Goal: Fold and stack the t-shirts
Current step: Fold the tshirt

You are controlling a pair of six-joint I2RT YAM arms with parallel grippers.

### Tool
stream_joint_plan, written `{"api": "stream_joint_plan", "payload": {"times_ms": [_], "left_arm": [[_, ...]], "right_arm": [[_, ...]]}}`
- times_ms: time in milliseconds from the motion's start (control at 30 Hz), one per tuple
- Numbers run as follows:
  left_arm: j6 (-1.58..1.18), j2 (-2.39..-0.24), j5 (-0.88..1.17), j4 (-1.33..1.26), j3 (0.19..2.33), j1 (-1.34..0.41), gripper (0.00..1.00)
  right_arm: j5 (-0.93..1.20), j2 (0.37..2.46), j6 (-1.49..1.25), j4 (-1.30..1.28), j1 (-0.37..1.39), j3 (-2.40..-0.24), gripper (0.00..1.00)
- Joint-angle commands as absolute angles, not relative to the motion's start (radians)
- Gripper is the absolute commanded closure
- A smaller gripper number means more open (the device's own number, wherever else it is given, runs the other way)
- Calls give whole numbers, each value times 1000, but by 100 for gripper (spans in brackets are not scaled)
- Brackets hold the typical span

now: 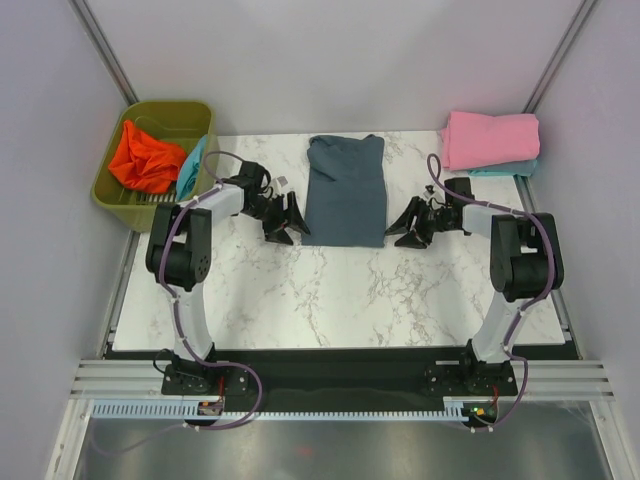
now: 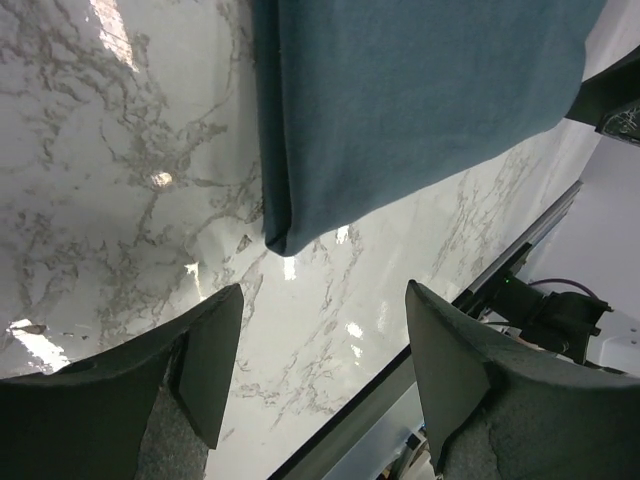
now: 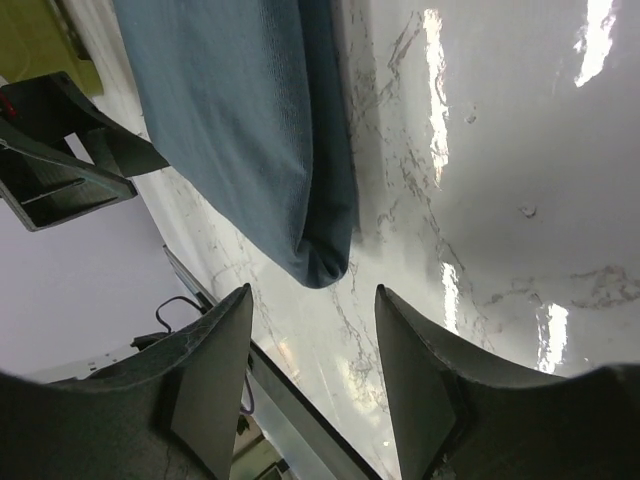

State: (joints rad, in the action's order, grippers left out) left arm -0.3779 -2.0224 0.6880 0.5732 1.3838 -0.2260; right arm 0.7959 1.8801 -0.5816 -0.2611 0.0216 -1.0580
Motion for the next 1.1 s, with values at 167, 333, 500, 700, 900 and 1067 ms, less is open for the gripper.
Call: {"api": "stream_joint_plan", "payload": {"times_ms": [167,333,500,700,900,1067], "left_arm": [[-407,-2082,721,563,1385,-235,26],[-407,-2115,721,563,1397,-244,26],[-555,-2160,773,414,1439,-253,27],[-560,-2189,779,410,1459,-262,32],[-560,-2158,790,417,1419,-261,36],[-560,-2131,790,417,1388,-262,36]], "right_arm": [[828,1931,-630,-192,83,-1071,39],[827,1953,-650,-164,109,-1075,39],[816,1985,-647,-155,120,-1100,39],[810,2013,-638,-153,118,-1130,39],[807,2006,-638,-155,118,-1135,43],[808,1990,-635,-149,118,-1121,56]]}}
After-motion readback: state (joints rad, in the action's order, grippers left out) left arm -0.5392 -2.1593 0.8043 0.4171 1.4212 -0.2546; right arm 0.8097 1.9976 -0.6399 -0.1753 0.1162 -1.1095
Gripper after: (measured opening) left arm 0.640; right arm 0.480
